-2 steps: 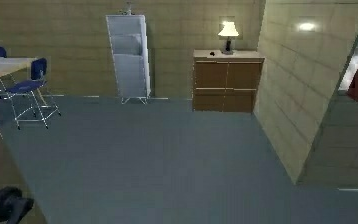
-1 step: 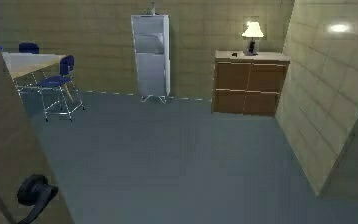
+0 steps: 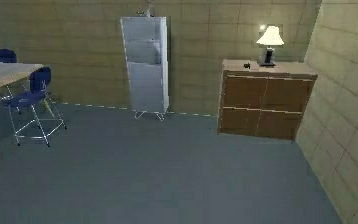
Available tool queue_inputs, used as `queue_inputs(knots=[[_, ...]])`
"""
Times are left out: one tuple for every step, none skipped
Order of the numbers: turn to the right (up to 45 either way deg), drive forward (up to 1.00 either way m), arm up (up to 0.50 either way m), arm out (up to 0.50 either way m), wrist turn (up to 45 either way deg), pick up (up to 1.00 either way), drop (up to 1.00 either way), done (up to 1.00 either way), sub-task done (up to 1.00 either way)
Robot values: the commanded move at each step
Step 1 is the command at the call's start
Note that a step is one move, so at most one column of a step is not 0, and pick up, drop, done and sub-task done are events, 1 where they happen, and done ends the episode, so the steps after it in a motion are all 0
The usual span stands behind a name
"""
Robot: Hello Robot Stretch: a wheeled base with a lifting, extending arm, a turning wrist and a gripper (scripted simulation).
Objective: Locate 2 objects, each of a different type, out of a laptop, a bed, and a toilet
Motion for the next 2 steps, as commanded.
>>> queue_inputs(knots=[[-24.0,0.00,0.00,0.00,0.0,0.00,0.00,0.00,0.00],[0.0,0.75,0.00,0.00,0.0,0.00,0.00,0.00,0.00]])
